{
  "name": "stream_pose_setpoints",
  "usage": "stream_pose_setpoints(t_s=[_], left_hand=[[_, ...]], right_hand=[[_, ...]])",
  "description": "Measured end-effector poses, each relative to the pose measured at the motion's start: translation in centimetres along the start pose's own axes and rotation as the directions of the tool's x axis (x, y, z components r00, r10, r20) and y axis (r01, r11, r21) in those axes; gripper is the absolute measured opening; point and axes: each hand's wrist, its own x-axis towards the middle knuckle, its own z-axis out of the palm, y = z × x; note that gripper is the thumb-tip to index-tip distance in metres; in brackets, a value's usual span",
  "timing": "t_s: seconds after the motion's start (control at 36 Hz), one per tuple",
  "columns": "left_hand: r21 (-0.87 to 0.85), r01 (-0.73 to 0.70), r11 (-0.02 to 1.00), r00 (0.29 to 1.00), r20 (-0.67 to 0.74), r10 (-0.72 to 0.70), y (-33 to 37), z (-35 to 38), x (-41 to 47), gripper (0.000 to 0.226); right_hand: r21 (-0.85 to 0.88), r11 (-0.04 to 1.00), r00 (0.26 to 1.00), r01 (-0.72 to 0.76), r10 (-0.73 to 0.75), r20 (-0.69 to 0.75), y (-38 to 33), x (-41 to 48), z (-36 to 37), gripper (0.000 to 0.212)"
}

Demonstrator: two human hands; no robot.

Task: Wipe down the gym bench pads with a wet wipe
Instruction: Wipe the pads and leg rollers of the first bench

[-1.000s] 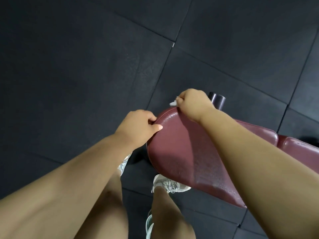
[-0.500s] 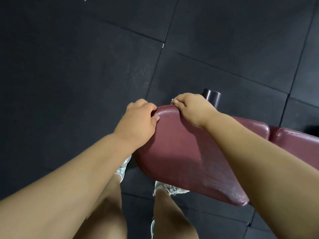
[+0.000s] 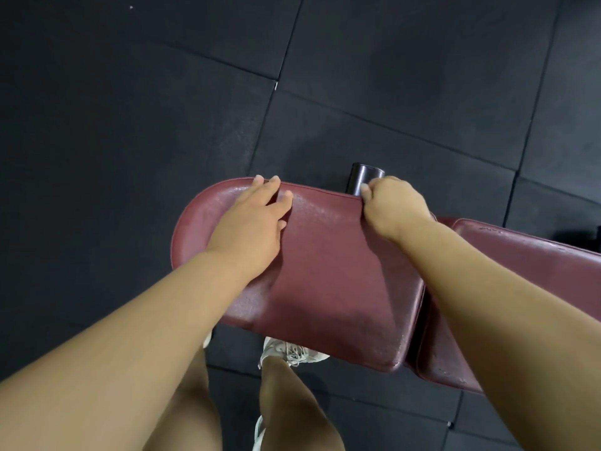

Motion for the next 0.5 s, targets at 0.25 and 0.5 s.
stream_pose_setpoints(t_s=[0.25,0.5], left_hand=[[0.014,0.029,0.999,0.999,-0.036,-0.028,-0.1,-0.1,0.2,0.041],[0.14,0.039,0.989,0.999,-0.027,-0.035,2.6,-1.5,1.4,0.037]], right_hand=[[0.19,0.957,0.976,0.218,-0.216,-0.036,-1.1,0.5,1.1,0.033],[0.214,0.971,0.993,-0.103,0.112,-0.03,6.1,-2.0,0.1,0.034]])
